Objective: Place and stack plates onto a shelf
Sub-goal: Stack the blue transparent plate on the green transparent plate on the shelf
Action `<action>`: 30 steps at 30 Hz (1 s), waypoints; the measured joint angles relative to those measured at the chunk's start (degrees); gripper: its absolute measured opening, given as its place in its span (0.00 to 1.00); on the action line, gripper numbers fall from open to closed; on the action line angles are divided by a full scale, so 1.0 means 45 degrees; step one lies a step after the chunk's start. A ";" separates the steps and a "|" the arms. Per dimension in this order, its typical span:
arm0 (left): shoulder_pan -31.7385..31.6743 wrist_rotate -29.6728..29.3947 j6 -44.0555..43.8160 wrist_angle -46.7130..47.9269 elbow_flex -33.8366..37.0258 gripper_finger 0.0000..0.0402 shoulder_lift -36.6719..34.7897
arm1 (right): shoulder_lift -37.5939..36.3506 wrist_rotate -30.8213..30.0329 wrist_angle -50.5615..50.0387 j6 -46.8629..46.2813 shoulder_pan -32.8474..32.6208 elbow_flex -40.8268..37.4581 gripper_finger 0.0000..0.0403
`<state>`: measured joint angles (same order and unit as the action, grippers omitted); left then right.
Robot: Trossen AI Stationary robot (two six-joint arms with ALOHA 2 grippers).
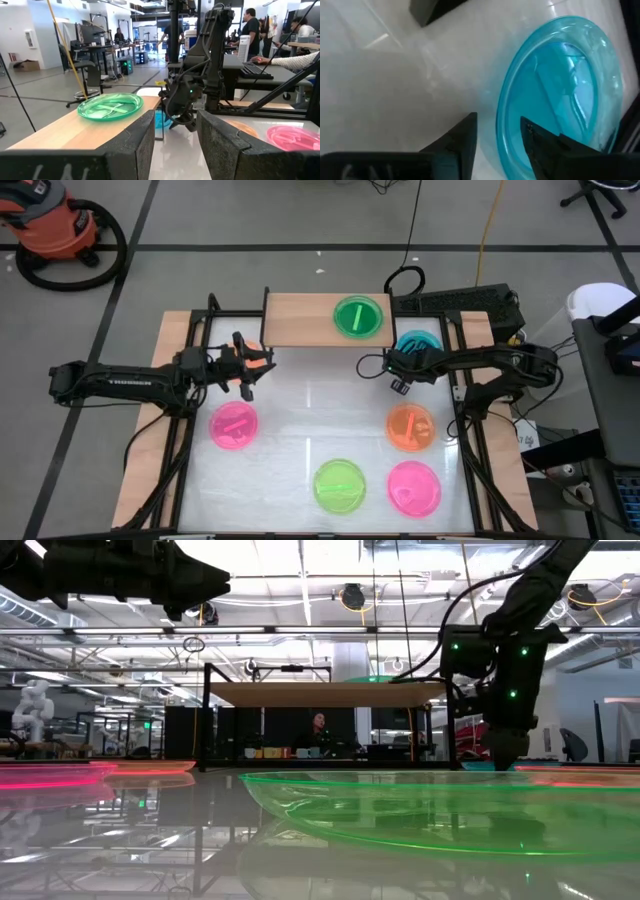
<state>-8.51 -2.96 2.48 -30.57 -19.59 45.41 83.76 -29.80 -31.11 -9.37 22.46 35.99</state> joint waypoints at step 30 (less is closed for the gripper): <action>-0.0005 0.0000 0.0005 0.0103 -0.0005 0.38 0.0004 | -0.6693 -0.0254 -0.2129 -0.1437 -0.0708 -0.0078 0.00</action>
<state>-8.54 -2.96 2.50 -30.11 -19.62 45.43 53.64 -30.95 -40.69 -15.83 19.27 35.64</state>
